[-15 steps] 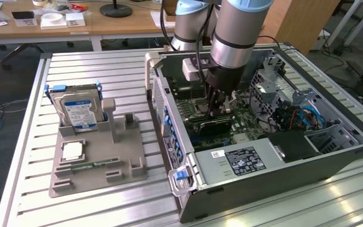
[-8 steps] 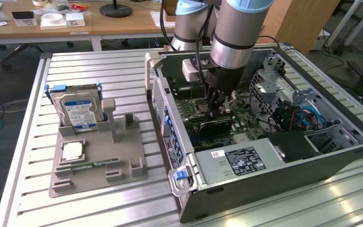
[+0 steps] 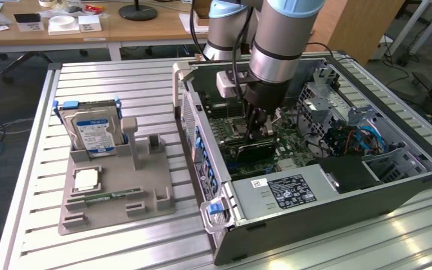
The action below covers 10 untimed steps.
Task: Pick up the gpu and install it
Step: 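Press down on the gpu until it lock into place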
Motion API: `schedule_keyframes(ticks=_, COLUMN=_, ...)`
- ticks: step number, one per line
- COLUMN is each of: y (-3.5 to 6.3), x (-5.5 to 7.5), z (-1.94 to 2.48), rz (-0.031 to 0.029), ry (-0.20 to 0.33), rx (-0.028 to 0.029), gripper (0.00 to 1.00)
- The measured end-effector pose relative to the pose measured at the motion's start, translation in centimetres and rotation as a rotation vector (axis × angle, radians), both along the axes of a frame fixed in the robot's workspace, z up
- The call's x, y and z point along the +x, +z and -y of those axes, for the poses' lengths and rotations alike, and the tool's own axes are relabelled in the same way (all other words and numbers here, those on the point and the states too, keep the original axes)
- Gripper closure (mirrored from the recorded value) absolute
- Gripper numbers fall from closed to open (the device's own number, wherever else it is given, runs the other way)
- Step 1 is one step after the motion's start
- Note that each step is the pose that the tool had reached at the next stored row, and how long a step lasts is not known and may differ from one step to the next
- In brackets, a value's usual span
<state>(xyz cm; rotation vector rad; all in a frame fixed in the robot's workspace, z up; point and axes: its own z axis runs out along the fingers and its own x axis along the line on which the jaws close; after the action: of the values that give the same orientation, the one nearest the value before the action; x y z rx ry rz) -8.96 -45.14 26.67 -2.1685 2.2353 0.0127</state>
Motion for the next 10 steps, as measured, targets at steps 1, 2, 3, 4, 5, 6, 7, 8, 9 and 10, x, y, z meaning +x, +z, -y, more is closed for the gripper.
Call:
schedule_keyframes(ticks=1, y=-0.01, x=0.0, z=-0.06, rz=0.0001, ry=0.0, rx=0.0001, gripper=0.89)
schedule_keyframes(ticks=2, y=-0.01, x=0.02, z=-0.09, rz=0.0, ry=0.0, rx=0.0, gripper=0.89)
schedule_keyframes(ticks=3, y=-0.02, x=0.01, z=-0.09, rz=0.0, ry=0.0, rx=-0.0001, gripper=0.89)
schedule_keyframes(ticks=4, y=-0.09, x=0.02, z=-0.09, rz=0.0002, ry=0.0, rx=0.0002, gripper=0.89)
schedule_keyframes(ticks=5, y=-0.15, x=0.02, z=-0.1, rz=0.0, ry=0.0, rx=0.0, gripper=0.89)
schedule_keyframes(ticks=6, y=-0.18, x=0.02, z=-0.09, rz=0.0, ry=0.0, rx=-0.0001, gripper=0.89)
schedule_keyframes(ticks=7, y=-0.18, x=0.01, z=-0.09, rz=-0.0001, ry=0.0, rx=-0.0001, gripper=0.89)
schedule_keyframes(ticks=8, y=-0.18, x=0.01, z=-0.09, rz=-0.0001, ry=0.0, rx=-0.0002, gripper=0.89)
schedule_keyframes(ticks=9, y=-0.19, x=0.01, z=-0.09, rz=-0.0001, ry=0.0, rx=-0.0001, gripper=0.89)
schedule_keyframes(ticks=10, y=-0.2, x=0.01, z=-0.06, rz=0.0001, ry=0.0, rx=0.0001, gripper=0.89)
